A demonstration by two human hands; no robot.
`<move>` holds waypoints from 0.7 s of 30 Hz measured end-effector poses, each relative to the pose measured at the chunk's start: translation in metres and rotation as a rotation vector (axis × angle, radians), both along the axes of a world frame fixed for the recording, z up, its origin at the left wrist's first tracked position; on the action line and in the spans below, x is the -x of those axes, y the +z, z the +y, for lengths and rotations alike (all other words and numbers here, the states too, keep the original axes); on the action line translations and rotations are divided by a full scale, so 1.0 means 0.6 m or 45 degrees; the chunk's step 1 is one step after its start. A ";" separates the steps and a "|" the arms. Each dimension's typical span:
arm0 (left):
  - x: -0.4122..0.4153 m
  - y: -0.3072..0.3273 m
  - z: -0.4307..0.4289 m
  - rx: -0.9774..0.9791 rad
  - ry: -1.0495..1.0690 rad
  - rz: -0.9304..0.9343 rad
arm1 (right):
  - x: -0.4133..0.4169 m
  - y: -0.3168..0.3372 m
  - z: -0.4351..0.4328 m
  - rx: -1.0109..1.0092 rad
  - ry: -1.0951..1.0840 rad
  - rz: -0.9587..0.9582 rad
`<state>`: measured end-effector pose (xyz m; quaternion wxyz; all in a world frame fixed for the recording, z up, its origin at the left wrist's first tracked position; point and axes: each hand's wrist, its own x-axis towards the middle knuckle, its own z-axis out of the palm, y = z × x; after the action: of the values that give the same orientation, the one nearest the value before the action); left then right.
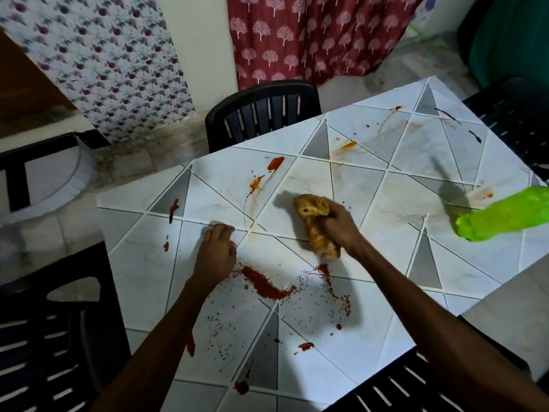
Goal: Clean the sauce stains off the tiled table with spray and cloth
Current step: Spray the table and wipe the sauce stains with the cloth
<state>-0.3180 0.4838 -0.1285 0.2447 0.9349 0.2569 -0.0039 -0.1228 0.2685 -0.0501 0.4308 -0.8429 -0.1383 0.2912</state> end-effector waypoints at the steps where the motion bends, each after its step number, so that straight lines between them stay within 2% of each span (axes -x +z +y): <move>1: 0.003 -0.001 0.002 -0.008 0.014 0.012 | -0.023 -0.007 0.008 0.040 -0.018 -0.038; 7: 0.033 -0.023 0.015 0.009 0.054 -0.008 | -0.073 -0.053 0.107 0.249 0.090 -0.065; 11: 0.043 -0.027 0.021 0.044 0.039 -0.081 | 0.004 -0.071 0.160 0.283 0.448 -0.153; 16: 0.051 -0.031 0.032 0.103 0.048 -0.138 | 0.122 -0.106 0.136 0.273 0.956 -0.320; 19: 0.041 -0.029 0.030 0.105 0.087 -0.139 | 0.150 -0.109 0.108 0.327 1.092 -0.308; 21: 0.025 -0.024 0.020 0.093 0.068 -0.153 | 0.144 -0.098 0.086 0.289 1.066 -0.216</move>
<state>-0.3331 0.4960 -0.1431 0.2939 0.9167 0.2661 0.0494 -0.2090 0.3200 -0.1089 0.1676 -0.7772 -0.4698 0.3837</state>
